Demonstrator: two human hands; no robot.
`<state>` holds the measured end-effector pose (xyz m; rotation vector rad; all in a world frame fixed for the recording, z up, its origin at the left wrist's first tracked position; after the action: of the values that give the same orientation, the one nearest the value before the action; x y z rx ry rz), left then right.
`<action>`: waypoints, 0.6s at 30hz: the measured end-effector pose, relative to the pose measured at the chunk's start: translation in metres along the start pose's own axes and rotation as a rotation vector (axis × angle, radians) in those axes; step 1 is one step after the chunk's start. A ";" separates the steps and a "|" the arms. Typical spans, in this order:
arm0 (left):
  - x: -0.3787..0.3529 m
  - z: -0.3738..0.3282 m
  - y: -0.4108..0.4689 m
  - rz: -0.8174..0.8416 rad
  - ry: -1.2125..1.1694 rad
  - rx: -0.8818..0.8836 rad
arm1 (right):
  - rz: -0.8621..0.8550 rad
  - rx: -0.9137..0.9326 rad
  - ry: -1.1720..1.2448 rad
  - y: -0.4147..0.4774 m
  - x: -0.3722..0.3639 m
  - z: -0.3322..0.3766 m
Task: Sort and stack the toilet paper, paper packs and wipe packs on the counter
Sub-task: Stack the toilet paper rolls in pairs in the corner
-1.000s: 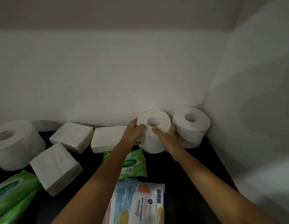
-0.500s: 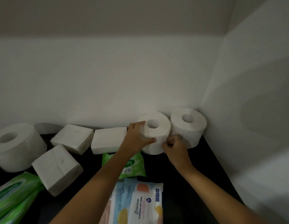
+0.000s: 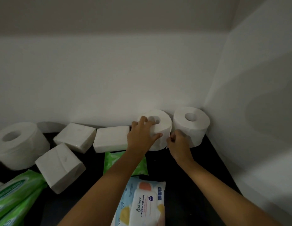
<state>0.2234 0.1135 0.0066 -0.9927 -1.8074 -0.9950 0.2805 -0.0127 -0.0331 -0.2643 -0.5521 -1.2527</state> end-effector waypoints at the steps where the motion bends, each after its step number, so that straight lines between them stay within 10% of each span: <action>1: -0.001 -0.003 0.001 0.000 0.012 0.022 | -0.007 0.011 -0.009 0.001 0.000 0.001; 18: 0.054 0.032 -0.066 -0.049 -0.124 0.159 | 0.247 -0.110 -0.009 -0.044 -0.011 0.041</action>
<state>0.1372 0.1301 0.0283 -0.9337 -1.9885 -0.8194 0.2265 0.0023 -0.0094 -0.4175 -0.4440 -1.0429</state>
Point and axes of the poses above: each hand's wrist, its own y-axis towards the middle knuckle, its own x-axis out of the back of the hand, z = x × y, the point moved 5 cm from there along y, towards the middle knuckle, and after that the axes turned 2 degrees about -x, right-handed, at the moved point
